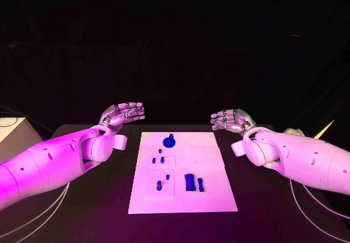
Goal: Assemble the parts on the task board
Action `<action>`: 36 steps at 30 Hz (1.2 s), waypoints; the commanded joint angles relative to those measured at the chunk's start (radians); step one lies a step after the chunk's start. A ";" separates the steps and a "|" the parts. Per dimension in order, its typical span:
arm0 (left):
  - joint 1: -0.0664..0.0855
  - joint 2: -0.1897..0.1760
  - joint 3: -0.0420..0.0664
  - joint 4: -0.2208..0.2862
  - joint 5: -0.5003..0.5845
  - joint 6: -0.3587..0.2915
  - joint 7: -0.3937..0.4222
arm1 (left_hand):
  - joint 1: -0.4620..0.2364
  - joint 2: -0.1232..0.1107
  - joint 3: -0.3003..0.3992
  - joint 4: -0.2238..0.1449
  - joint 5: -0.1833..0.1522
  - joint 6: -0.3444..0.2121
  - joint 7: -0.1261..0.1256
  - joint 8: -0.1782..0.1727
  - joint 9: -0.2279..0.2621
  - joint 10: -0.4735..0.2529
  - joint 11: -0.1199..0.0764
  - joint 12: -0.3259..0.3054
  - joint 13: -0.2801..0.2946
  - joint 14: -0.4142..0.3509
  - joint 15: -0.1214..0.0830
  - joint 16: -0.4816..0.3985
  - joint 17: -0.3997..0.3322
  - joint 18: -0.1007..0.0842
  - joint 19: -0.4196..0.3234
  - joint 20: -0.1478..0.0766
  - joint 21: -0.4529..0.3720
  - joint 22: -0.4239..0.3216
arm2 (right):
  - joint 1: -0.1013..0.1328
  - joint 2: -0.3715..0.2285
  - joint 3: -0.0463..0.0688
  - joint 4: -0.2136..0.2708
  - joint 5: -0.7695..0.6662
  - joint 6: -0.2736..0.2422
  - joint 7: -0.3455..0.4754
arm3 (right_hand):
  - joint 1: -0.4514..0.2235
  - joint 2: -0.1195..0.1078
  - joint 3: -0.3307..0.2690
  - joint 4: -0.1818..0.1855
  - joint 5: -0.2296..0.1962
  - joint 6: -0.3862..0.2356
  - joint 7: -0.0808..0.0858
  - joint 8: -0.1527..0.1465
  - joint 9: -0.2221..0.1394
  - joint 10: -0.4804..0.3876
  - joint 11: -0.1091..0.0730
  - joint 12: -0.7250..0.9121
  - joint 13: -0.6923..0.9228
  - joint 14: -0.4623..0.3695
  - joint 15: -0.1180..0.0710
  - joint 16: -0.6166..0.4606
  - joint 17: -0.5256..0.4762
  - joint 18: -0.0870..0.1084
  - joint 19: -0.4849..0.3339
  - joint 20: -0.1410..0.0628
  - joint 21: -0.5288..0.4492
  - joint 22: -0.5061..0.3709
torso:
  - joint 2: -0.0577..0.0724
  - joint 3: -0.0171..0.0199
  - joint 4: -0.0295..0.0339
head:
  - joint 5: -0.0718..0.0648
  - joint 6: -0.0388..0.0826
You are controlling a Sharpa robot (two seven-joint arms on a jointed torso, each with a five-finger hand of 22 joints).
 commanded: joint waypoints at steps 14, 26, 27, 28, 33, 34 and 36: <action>-0.033 -0.031 0.021 0.172 -0.007 -0.221 0.011 | -1.337 0.208 -0.543 -0.065 -0.251 -0.819 -0.151 -0.234 -0.278 -0.970 -0.163 -0.116 -0.064 -0.751 -0.172 -0.298 -0.169 -0.169 -0.711 -0.289 -0.158 -0.334 | -0.059 -0.042 0.077 0.222 0.142 -0.204 0.079 | -1.311 0.205 -0.530 -0.131 -0.116 -0.869 -0.206 -0.216 -0.332 -1.069 -0.156 -0.073 -0.178 -1.022 -0.123 -0.230 -0.354 -0.170 -0.919 -0.241 -0.063 -0.363 | 0.007 0.0317 0.0004 | 0.007 0.094; -0.082 -0.075 0.052 0.423 -0.016 -0.546 0.029 | -1.337 0.208 -0.543 -0.065 -0.251 -0.819 -0.151 -0.234 -0.278 -0.970 -0.163 -0.116 -0.064 -0.751 -0.172 -0.298 -0.169 -0.169 -0.711 -0.289 -0.158 -0.334 | -0.108 -0.076 0.141 0.409 0.264 -0.375 0.147 | -1.311 0.205 -0.530 -0.131 -0.116 -0.869 -0.206 -0.216 -0.332 -1.069 -0.156 -0.073 -0.178 -1.022 -0.123 -0.230 -0.354 -0.170 -0.919 -0.241 -0.063 -0.363 | 0.009 0.0393 0.0005 | 0.008 0.116; -0.084 -0.076 0.054 0.434 -0.016 -0.560 0.029 | -1.337 0.208 -0.543 -0.065 -0.251 -0.819 -0.151 -0.234 -0.278 -0.970 -0.163 -0.116 -0.064 -0.751 -0.172 -0.298 -0.169 -0.169 -0.711 -0.289 -0.158 -0.334 | -0.108 -0.077 0.142 0.410 0.264 -0.377 0.147 | -1.311 0.205 -0.530 -0.131 -0.116 -0.869 -0.206 -0.216 -0.332 -1.069 -0.156 -0.073 -0.178 -1.022 -0.123 -0.230 -0.354 -0.170 -0.919 -0.241 -0.063 -0.363 | 0.009 0.0393 0.0005 | 0.008 0.116; -0.087 -0.079 0.055 0.447 -0.017 -0.577 0.030 | -1.337 0.208 -0.543 -0.065 -0.251 -0.819 -0.151 -0.234 -0.278 -0.970 -0.163 -0.116 -0.064 -0.751 -0.172 -0.298 -0.169 -0.169 -0.711 -0.289 -0.158 -0.334 | -0.108 -0.077 0.142 0.410 0.264 -0.377 0.147 | -1.311 0.205 -0.530 -0.131 -0.116 -0.869 -0.206 -0.216 -0.332 -1.069 -0.156 -0.073 -0.178 -1.022 -0.123 -0.230 -0.354 -0.170 -0.919 -0.241 -0.063 -0.363 | 0.009 0.0393 0.0005 | 0.008 0.116; -0.090 -0.082 0.058 0.467 -0.018 -0.602 0.032 | -1.337 0.208 -0.543 -0.065 -0.251 -0.819 -0.151 -0.234 -0.278 -0.970 -0.163 -0.116 -0.064 -0.751 -0.172 -0.298 -0.169 -0.169 -0.711 -0.289 -0.158 -0.334 | -0.108 -0.077 0.142 0.410 0.264 -0.377 0.147 | -1.311 0.205 -0.530 -0.131 -0.116 -0.869 -0.206 -0.216 -0.332 -1.069 -0.156 -0.073 -0.178 -1.022 -0.123 -0.230 -0.354 -0.170 -0.919 -0.241 -0.063 -0.363 | 0.009 0.0393 0.0005 | 0.008 0.116; -0.090 -0.082 0.058 0.467 -0.018 -0.602 0.032 | -1.337 0.208 -0.543 -0.065 -0.251 -0.819 -0.151 -0.234 -0.278 -0.970 -0.163 -0.116 -0.064 -0.751 -0.172 -0.298 -0.169 -0.169 -0.711 -0.289 -0.158 -0.334 | -0.108 -0.077 0.142 0.410 0.264 -0.377 0.147 | -1.311 0.205 -0.530 -0.131 -0.116 -0.869 -0.206 -0.216 -0.332 -1.069 -0.156 -0.073 -0.178 -1.022 -0.123 -0.230 -0.354 -0.170 -0.919 -0.241 -0.063 -0.363 | 0.009 0.0393 0.0005 | 0.008 0.116; -0.090 -0.082 0.058 0.467 -0.018 -0.602 0.032 | -1.337 0.208 -0.543 -0.065 -0.251 -0.819 -0.151 -0.234 -0.278 -0.970 -0.163 -0.116 -0.064 -0.751 -0.172 -0.298 -0.169 -0.169 -0.711 -0.289 -0.158 -0.334 | -0.108 -0.077 0.142 0.410 0.264 -0.377 0.147 | -1.311 0.205 -0.530 -0.131 -0.116 -0.869 -0.206 -0.216 -0.332 -1.069 -0.156 -0.073 -0.178 -1.022 -0.123 -0.230 -0.354 -0.170 -0.919 -0.241 -0.063 -0.363 | 0.009 0.0393 0.0005 | 0.008 0.116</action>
